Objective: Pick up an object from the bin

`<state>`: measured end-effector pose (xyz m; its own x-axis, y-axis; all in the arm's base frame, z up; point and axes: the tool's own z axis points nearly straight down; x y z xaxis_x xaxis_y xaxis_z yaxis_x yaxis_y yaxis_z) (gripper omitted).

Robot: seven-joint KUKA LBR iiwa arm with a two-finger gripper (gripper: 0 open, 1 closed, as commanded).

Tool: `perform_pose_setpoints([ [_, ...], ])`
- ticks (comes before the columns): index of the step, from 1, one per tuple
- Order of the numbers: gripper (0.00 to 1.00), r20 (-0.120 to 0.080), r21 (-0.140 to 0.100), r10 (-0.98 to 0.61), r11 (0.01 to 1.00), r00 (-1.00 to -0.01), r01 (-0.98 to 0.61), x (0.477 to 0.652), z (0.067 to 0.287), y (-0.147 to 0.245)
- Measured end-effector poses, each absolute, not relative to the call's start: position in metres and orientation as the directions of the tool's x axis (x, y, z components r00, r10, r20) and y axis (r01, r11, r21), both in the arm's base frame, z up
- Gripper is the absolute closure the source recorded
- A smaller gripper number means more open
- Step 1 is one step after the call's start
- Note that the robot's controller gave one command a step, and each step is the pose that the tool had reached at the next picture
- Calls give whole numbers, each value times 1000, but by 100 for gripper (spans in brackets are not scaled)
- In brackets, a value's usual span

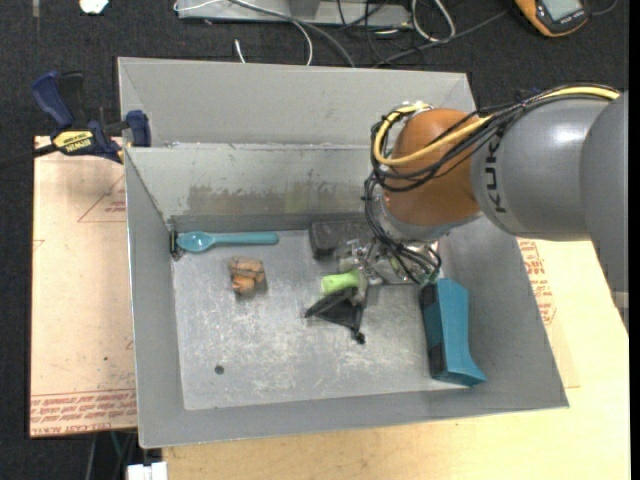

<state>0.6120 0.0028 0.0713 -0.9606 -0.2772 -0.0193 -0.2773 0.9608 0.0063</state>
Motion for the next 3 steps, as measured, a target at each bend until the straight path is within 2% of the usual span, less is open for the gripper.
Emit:
perform_pose_setpoints([
  [1, 100, -19, 6, -277, 961, -961, -277, 612, 71, 3],
  [2, 100, -15, 9, -256, 967, -967, -256, 601, 131, 3],
  [3, 100, -16, 9, -250, 968, -968, -250, 608, 216, -7],
])
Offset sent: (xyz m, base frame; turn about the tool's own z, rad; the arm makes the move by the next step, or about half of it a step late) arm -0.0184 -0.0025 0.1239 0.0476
